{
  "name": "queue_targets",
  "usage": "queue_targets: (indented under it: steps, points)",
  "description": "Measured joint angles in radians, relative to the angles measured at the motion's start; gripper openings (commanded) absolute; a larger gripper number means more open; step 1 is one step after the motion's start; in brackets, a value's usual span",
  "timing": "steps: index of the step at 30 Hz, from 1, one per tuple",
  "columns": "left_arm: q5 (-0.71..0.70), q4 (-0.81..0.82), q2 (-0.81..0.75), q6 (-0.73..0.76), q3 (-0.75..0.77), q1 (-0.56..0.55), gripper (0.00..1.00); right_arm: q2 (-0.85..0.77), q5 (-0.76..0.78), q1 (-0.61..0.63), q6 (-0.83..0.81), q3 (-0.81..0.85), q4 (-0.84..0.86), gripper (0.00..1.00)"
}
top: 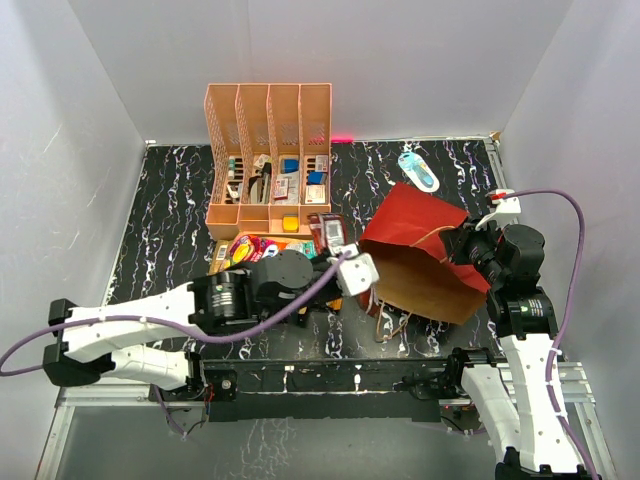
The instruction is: Take the snacks out of the paper bag
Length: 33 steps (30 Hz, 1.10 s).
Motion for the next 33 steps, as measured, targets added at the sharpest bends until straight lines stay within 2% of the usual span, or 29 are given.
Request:
queue_targets:
  steps: [7, 11, 15, 19, 27, 33]
  points:
    - [-0.232, -0.361, -0.007, -0.162, 0.179, 0.019, 0.0, 0.0, -0.001, 0.0, 0.0, 0.0, 0.0, 0.08]
    - [-0.269, -0.45, 0.031, -0.179, 0.233, 0.126, 0.0, 0.0, -0.001, 0.0, 0.0, 0.0, 0.0, 0.08]
    - [-0.264, -0.45, 0.051, -0.17, 0.233, 0.293, 0.0, 0.0, 0.0, 0.001, 0.0, 0.0, 0.0, 0.08]
    - [-0.261, -0.415, 0.088, -0.171, 0.227, 0.396, 0.0, 0.0, -0.001, 0.001, 0.0, 0.0, 0.0, 0.08]
    - [-0.266, -0.265, 0.117, -0.197, 0.082, 0.422, 0.0, 0.0, -0.001, 0.002, 0.0, 0.0, 0.0, 0.08]
    - [-0.275, -0.106, 0.084, -0.165, -0.138, 0.432, 0.0, 0.0, -0.001, 0.002, 0.0, 0.0, 0.0, 0.08]
